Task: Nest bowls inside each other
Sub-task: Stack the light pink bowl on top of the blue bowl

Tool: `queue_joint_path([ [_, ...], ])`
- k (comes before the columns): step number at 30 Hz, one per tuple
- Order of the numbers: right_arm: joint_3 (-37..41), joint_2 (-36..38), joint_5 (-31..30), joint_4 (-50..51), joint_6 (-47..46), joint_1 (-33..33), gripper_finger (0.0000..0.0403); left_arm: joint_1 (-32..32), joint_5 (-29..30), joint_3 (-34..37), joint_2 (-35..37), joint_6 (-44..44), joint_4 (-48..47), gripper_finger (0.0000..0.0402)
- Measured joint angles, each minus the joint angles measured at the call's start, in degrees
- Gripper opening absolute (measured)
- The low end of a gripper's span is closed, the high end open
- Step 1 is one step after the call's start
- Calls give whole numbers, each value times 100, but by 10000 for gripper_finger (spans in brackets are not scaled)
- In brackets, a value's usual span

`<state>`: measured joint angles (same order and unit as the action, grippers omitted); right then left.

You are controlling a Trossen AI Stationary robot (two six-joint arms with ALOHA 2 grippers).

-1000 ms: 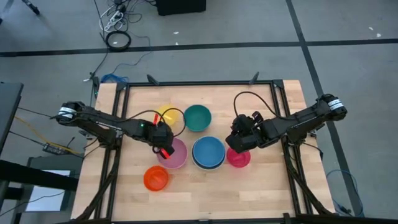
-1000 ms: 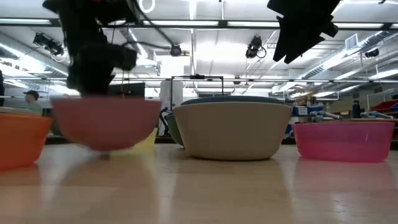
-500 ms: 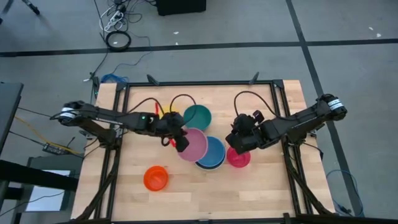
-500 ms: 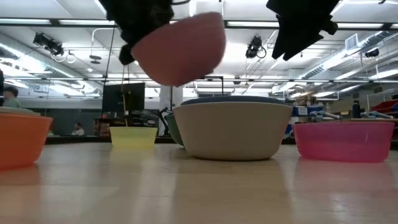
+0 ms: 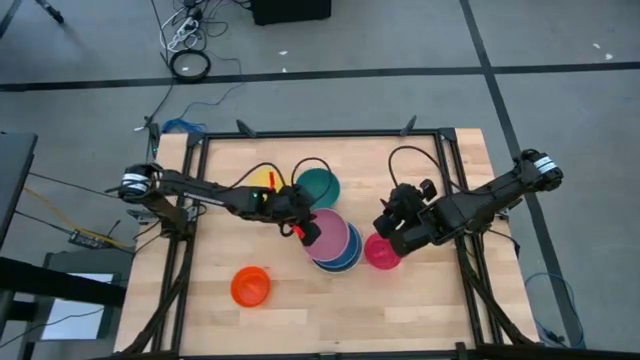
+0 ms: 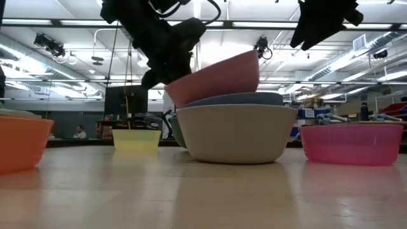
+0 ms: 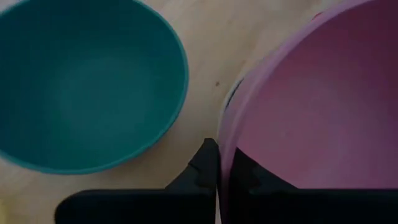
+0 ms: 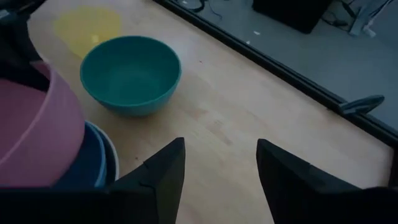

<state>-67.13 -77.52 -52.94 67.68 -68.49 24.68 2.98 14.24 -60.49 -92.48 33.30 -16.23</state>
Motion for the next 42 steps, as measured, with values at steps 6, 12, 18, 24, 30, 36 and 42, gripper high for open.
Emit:
queue_joint_path([
  [6,0,-15,8,2,-7,7,184,0,-10,-18,-40,-6,222,20],
  [12,0,-15,48,0,-12,7,186,0,-142,-141,-49,-8,140,52],
  [18,0,-15,144,0,-42,5,194,0,-366,-284,-49,-8,148,106],
  [24,0,-15,168,-9,-46,7,200,2,-597,-557,-49,-6,32,154],
  [30,6,-15,-331,-699,109,5,198,2,-646,-1062,-28,-311,-512,167],
  [36,421,-23,-475,-3193,1853,-310,192,8,-619,-2195,178,-1050,-1541,168],
  [42,1300,-26,53,-5154,2216,-745,180,230,339,-3172,678,-1633,-2663,168],
])
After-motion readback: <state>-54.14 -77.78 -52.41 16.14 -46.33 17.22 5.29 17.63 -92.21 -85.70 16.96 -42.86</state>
